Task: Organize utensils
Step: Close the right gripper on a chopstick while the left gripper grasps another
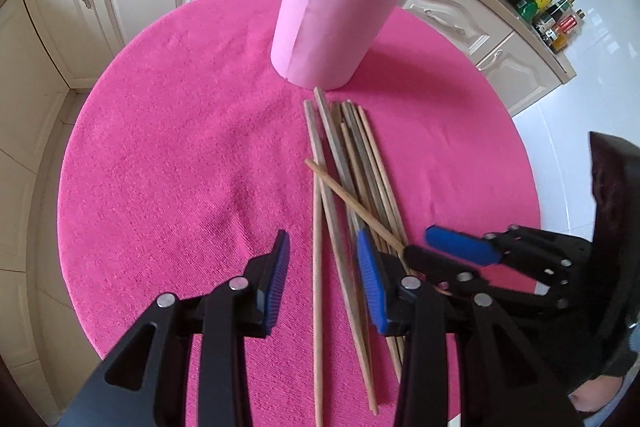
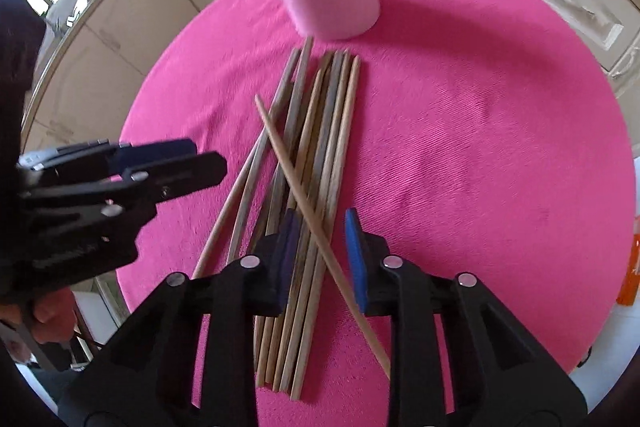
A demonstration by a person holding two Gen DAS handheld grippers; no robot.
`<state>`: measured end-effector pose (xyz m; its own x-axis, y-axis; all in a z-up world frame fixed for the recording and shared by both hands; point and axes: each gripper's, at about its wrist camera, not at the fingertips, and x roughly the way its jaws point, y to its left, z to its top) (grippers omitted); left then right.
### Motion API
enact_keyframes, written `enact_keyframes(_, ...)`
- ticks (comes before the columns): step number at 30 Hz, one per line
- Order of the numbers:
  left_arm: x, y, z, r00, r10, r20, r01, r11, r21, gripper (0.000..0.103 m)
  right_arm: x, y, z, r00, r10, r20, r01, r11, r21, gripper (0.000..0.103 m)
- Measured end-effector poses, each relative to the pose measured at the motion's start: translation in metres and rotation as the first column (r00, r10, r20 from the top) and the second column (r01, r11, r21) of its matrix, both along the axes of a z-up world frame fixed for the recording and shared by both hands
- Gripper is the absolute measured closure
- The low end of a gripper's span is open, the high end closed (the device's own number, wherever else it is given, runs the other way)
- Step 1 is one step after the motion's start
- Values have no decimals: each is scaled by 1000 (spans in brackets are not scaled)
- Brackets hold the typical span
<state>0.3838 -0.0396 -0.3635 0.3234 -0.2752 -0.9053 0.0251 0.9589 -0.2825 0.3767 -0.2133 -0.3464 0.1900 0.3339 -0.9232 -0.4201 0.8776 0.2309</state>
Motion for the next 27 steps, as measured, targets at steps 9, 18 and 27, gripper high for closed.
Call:
enact_keyframes(9,9,-2,-11,999,-8,-33,8,1000,-19,68,7,1,-7,1000,-5,6,6,1000,-26,96)
enact_keyframes(18,31,-7,-30,997,4,-74,-4,1000,-4,68,37,-33,-3,993,-121,5,121,993,14,97)
enact_keyframes(27,17,-6,-32,993,-44,-110,52,997,65,68,53,-36,-7,990,-144,-8,144,989,18,97)
